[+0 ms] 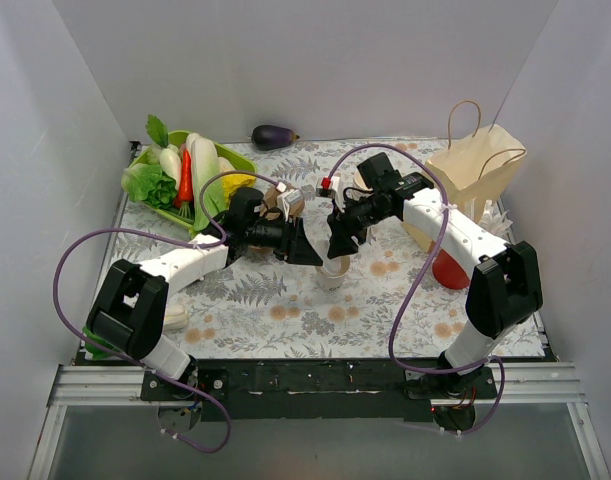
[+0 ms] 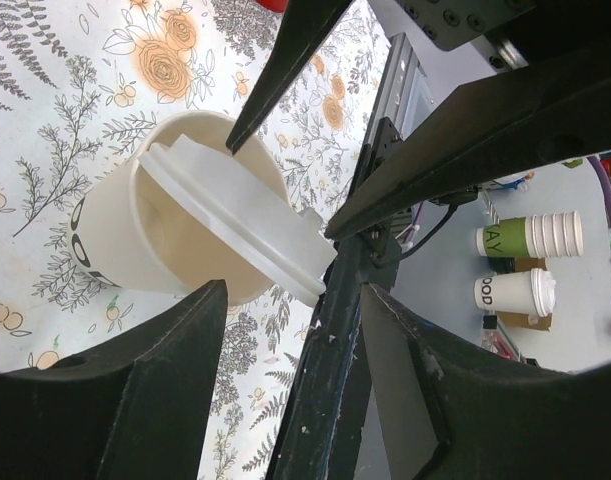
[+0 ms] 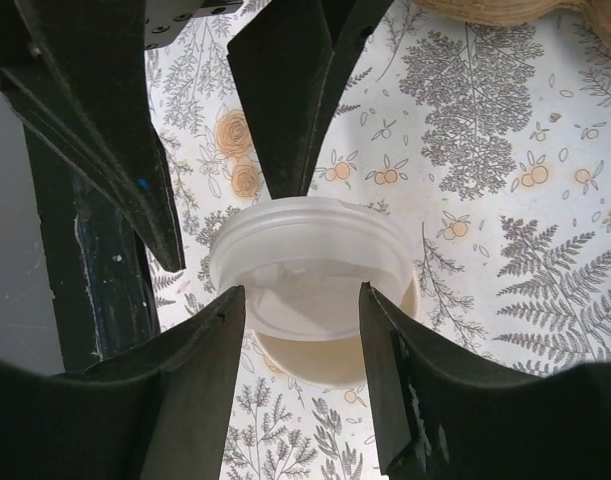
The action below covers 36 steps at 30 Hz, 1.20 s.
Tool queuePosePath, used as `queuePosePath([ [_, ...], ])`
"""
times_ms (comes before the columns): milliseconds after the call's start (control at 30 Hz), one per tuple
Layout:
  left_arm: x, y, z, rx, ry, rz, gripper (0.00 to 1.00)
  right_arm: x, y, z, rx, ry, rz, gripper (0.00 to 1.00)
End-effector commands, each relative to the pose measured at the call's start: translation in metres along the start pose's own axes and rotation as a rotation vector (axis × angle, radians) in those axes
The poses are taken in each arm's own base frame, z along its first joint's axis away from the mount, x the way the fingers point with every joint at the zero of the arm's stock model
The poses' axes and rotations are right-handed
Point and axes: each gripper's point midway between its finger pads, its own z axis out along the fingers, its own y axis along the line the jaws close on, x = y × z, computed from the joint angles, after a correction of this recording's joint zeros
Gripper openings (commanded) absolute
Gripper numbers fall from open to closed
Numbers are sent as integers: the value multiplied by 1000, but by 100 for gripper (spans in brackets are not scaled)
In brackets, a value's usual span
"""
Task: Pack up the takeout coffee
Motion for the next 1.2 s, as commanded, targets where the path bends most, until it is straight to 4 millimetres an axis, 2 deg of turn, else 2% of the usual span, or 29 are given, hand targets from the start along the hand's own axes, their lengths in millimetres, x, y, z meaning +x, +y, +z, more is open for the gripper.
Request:
queuePosePath([
  [0, -2, -7, -8, -15, -23, 30, 56, -20, -9, -4, 56, -30, -46, 57],
  [400, 0, -2, -9, -46, -27, 28, 56, -21, -14, -7, 94, -24, -43, 58],
  [633, 1, 0, -7, -41, -27, 27, 56, -13, -15, -4, 92, -10, -26, 59],
  [767, -3, 7, -7, -80, -40, 18, 57, -13, -16, -8, 114, -1, -35, 59],
  [900, -16, 8, -5, -104, -63, 42, 60, -10, -16, -10, 128, 7, -34, 59],
  [1167, -15, 16, 1, -120, -41, 14, 62, -1, -21, -12, 161, 7, 46, 63],
])
